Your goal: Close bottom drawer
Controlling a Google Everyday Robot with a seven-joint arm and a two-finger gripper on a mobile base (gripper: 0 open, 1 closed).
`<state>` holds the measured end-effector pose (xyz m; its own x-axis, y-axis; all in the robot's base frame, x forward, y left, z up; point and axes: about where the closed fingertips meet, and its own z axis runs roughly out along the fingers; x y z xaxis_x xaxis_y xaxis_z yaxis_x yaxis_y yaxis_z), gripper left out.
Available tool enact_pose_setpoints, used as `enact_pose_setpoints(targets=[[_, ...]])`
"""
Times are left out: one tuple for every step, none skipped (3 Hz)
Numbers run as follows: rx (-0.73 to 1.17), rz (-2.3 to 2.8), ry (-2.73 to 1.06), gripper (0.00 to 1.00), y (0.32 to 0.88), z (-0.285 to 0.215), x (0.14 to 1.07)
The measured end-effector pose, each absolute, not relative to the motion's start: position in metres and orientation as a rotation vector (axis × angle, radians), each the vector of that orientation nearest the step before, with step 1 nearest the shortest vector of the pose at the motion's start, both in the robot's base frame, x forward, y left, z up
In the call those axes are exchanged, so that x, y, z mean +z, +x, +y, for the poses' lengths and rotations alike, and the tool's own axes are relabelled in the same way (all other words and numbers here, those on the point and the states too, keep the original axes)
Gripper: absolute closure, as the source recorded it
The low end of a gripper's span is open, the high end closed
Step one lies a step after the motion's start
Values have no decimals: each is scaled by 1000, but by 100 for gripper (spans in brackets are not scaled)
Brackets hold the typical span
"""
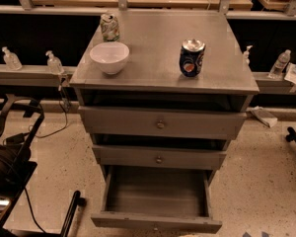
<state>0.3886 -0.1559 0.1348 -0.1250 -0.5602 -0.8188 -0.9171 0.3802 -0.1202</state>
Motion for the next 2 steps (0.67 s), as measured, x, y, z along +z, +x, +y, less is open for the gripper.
enact_pose_setpoints(targets=[[479,1793,-1293,100,405,-143,110],[444,1791,-1304,100,425,-119,83]])
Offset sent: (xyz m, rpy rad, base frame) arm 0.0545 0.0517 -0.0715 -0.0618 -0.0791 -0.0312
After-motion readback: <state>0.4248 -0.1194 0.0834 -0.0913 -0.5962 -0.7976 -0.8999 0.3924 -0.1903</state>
